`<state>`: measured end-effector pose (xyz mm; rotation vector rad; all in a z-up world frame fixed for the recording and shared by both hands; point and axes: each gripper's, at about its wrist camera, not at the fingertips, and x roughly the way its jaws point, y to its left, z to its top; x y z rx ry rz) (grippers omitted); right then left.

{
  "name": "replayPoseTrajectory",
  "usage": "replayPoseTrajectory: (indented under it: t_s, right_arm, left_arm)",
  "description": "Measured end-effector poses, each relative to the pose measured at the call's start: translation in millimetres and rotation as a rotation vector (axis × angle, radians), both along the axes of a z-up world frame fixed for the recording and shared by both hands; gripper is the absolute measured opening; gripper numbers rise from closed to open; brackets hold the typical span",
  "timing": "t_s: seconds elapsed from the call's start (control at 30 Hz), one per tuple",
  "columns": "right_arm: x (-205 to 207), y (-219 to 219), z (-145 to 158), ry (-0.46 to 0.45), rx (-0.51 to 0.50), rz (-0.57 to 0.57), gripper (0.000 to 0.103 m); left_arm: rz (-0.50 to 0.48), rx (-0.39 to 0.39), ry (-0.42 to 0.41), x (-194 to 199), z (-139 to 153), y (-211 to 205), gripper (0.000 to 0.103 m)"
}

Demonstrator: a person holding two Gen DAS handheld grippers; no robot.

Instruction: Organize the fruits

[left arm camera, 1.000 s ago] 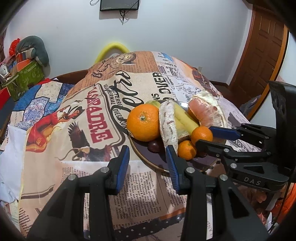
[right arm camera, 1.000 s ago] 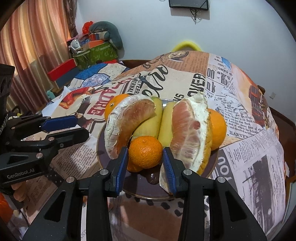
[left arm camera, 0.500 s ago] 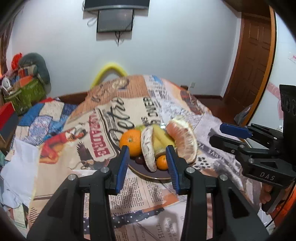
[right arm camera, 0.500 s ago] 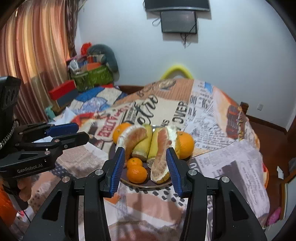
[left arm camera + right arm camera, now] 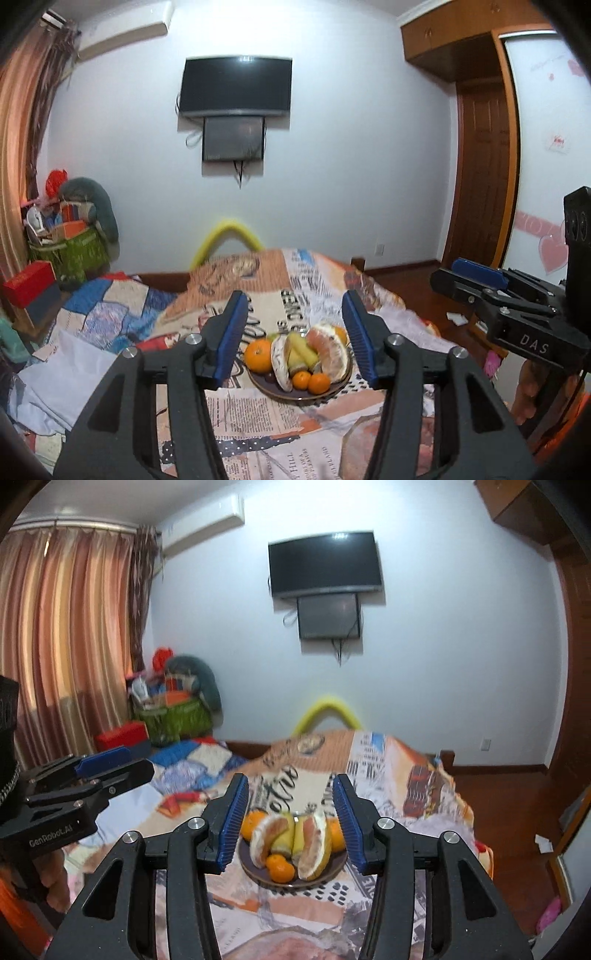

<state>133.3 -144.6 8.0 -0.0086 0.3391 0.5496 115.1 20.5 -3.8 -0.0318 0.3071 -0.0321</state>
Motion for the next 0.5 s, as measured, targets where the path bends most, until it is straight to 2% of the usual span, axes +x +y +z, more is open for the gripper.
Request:
replayPoseTrajectory:
  t_s: [0.13, 0.3, 0.37, 0.5]
  right_arm:
    - [-19.6, -2.4, 10.5, -0.052, 0.021, -0.022, 0.056]
    - [-33.5, -1.0, 14.6, -0.089, 0.032, -0.041, 0.079]
    - [-38.3, -0.3, 16.3, -0.107, 0.034, -0.06, 0.084]
    - [-43.6, -1.0, 17.0, -0.116, 0.047, -0.077, 0.094]
  left_arm:
    - [0.012, 0.008, -0.047, -21.8, 12.3, -5.0, 0.072]
    - [0.033, 0.01, -0.083, -44.1, 21.4, -7.4, 0.085]
    - [0.044, 0.015, -0.096, -51.0, 23.1, -7.4, 0.092]
    - [0.055, -0.001, -0.106, -59.9, 24.8, -4.4, 0.098]
